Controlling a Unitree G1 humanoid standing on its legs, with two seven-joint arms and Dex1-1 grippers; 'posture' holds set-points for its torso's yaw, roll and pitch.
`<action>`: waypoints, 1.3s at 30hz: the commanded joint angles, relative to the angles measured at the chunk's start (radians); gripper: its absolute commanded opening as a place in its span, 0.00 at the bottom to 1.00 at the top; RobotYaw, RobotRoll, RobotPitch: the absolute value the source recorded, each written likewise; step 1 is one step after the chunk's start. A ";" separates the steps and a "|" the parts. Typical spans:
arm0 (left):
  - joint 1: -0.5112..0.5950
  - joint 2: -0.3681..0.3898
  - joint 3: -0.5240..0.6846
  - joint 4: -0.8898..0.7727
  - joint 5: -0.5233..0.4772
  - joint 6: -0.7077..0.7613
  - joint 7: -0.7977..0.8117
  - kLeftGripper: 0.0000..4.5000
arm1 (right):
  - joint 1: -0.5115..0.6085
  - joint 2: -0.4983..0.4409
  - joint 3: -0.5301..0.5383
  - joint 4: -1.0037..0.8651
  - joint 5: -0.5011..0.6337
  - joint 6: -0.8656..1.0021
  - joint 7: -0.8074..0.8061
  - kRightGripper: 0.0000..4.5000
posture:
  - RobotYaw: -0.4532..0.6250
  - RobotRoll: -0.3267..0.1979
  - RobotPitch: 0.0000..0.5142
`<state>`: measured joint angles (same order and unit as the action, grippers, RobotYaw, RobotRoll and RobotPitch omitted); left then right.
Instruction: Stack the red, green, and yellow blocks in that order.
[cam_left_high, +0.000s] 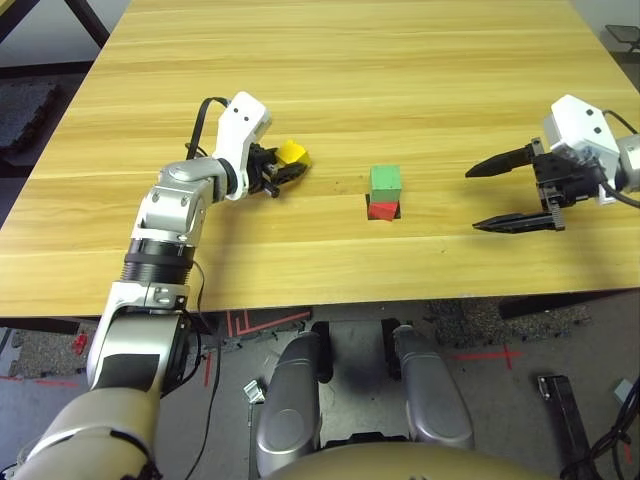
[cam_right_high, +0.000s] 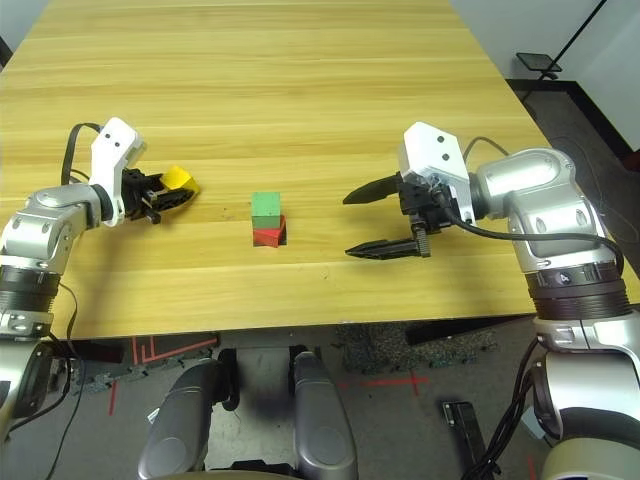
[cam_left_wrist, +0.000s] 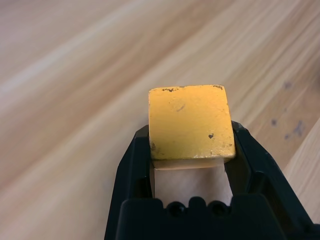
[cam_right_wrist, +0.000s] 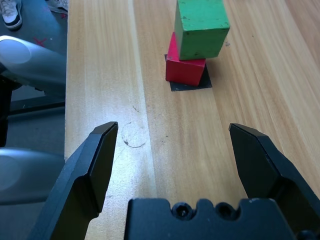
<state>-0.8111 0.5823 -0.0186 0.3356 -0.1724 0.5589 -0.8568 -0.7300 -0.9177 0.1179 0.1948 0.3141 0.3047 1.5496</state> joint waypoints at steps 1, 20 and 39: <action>-0.044 0.030 -0.002 -0.067 -0.041 0.013 -0.077 0.46 | 0.007 0.002 -0.002 0.001 -0.011 -0.014 -0.002 1.00 | 0.69 0.79 0.50; -0.190 0.012 -0.196 -0.456 -0.178 0.310 -0.228 0.46 | -0.023 -0.016 -0.052 0.018 -0.001 -0.014 -0.013 1.00 | 0.68 0.86 0.43; -0.194 -0.053 -0.295 -0.317 -0.101 0.174 -0.231 0.46 | 0.000 -0.016 -0.082 -0.019 0.004 0.010 -0.030 1.00 | 0.65 0.85 0.44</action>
<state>-0.9981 0.5383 -0.2949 0.0075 -0.2854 0.7560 -1.0802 -0.7418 -0.9197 0.0521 0.1942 0.2990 0.3053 1.5187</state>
